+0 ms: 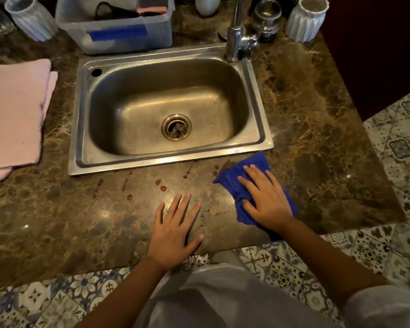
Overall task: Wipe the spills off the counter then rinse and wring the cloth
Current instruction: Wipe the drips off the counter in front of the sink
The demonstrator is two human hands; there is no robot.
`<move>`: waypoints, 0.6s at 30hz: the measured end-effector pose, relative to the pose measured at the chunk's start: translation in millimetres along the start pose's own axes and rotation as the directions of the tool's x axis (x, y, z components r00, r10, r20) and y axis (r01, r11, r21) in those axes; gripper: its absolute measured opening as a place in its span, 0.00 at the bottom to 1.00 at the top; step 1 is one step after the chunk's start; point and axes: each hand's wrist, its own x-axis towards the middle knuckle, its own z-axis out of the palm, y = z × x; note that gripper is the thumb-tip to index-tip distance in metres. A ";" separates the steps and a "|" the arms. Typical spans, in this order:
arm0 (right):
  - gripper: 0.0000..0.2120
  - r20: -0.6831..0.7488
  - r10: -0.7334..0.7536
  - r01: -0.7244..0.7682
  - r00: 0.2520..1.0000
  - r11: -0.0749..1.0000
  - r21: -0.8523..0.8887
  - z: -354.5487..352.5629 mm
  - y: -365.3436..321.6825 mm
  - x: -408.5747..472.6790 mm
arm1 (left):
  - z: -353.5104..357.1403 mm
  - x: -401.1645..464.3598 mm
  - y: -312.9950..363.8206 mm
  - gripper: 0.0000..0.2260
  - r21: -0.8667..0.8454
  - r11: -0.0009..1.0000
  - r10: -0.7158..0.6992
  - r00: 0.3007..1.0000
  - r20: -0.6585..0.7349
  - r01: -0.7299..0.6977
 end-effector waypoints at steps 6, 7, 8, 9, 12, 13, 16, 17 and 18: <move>0.32 -0.058 0.146 -0.145 0.988 0.989 0.022 -5.6 27.5 -21.1 | -4.1 -2.6 -14.7 0.30 -0.038 0.994 0.100 0.995 0.017 -0.099; 0.33 -0.106 0.263 -0.259 0.959 0.964 0.051 -4.1 26.6 -23.2 | -5.1 -4.2 -20.0 0.30 -0.050 0.992 0.116 0.993 0.018 -0.115; 0.34 -0.147 0.382 -0.375 0.913 0.924 0.073 -2.2 23.5 -23.2 | -6.6 -6.3 -25.7 0.29 -0.061 0.990 0.129 0.991 0.019 -0.127; 0.35 -0.177 0.491 -0.483 0.853 0.871 0.090 -0.8 18.6 -20.8 | -7.8 -8.7 -31.7 0.29 -0.064 0.988 0.142 0.990 0.022 -0.140; 0.35 -0.189 0.712 -0.693 0.676 0.702 0.164 1.0 -0.2 -4.3 | -8.0 -18.1 -49.6 0.29 -0.021 0.985 0.174 0.984 0.034 -0.173; 0.35 -0.182 0.748 -0.724 0.638 0.664 0.186 1.7 -8.5 2.9 | -8.4 -22.9 -57.3 0.29 -0.011 0.986 0.166 0.985 0.040 -0.166; 0.35 -0.179 0.790 -0.761 0.586 0.613 0.213 1.3 -24.4 19.6 | -10.4 -35.1 -74.3 0.29 0.017 0.991 0.130 0.990 0.045 -0.131; 0.35 -0.178 0.778 -0.749 0.603 0.629 0.208 1.6 -31.8 25.4 | -10.8 -38.8 -79.8 0.29 0.024 0.991 0.130 0.990 0.045 -0.132; 0.35 -0.180 0.750 -0.725 0.636 0.661 0.194 1.6 -40.3 30.6 | -10.7 -41.3 -83.6 0.29 0.029 0.990 0.136 0.990 0.046 -0.138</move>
